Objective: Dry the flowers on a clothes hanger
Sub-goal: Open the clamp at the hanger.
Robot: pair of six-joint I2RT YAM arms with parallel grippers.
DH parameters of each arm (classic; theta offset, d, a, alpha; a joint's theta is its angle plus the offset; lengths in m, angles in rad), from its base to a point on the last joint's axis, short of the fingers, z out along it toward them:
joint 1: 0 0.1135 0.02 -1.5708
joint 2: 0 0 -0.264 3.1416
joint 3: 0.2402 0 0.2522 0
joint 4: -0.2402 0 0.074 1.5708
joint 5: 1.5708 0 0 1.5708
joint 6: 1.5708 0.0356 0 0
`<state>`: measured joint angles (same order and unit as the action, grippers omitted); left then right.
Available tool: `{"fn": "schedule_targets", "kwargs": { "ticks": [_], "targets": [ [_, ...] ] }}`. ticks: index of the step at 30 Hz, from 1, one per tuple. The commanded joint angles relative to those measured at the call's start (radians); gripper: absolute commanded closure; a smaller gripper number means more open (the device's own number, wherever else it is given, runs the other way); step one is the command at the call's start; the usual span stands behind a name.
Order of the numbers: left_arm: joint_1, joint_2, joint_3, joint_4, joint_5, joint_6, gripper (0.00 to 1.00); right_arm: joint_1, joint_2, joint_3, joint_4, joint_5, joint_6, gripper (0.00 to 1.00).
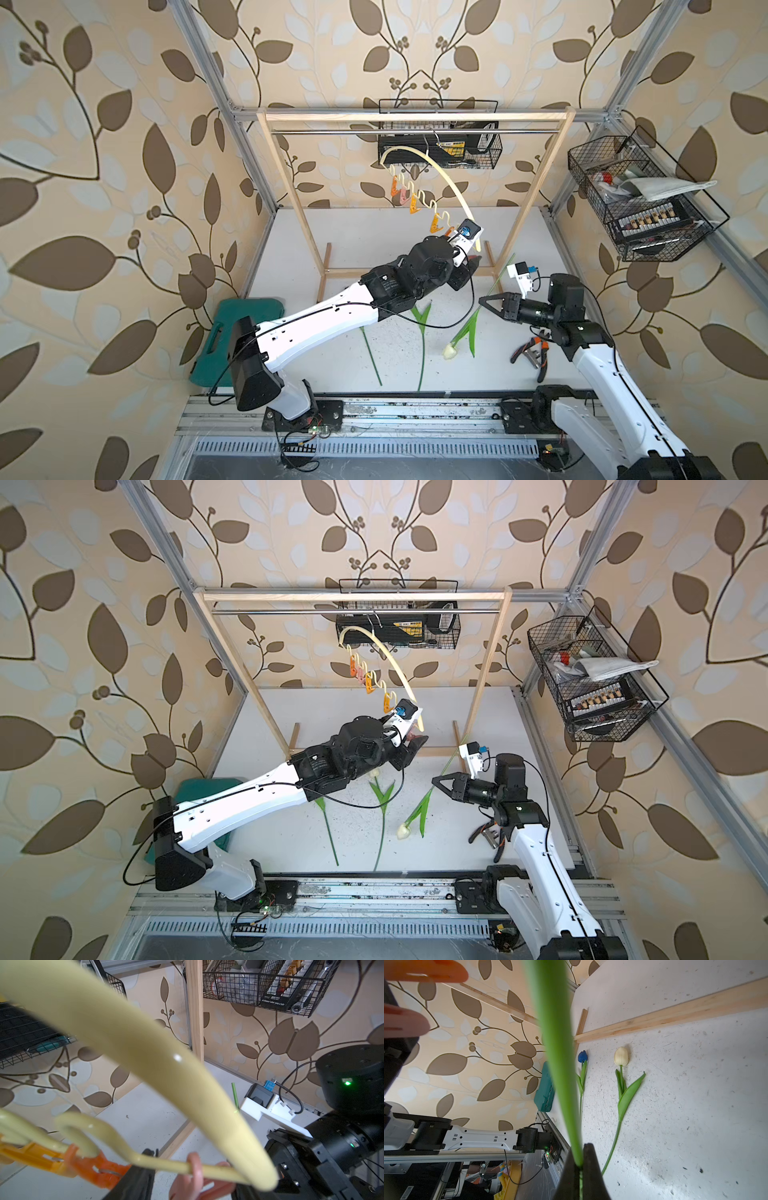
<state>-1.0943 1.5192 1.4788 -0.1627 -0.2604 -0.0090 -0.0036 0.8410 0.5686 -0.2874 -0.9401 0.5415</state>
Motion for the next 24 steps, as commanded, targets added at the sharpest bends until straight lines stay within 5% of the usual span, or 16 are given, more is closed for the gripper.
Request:
{"fn": "schedule_targets", "kwargs": {
  "ticks": [1,18,24],
  "targets": [
    [-0.004,-0.011,0.008,0.058,-0.014,-0.004,0.44,0.005,0.008,0.024,0.014,-0.025,-0.006,0.97],
    [-0.004,-0.01,0.034,0.019,0.001,-0.037,0.66,0.019,0.009,0.031,0.026,-0.024,0.01,0.97],
    [-0.004,-0.035,0.033,0.012,0.032,-0.086,0.69,0.165,0.015,0.06,0.073,0.06,0.053,0.97]
  ]
}}
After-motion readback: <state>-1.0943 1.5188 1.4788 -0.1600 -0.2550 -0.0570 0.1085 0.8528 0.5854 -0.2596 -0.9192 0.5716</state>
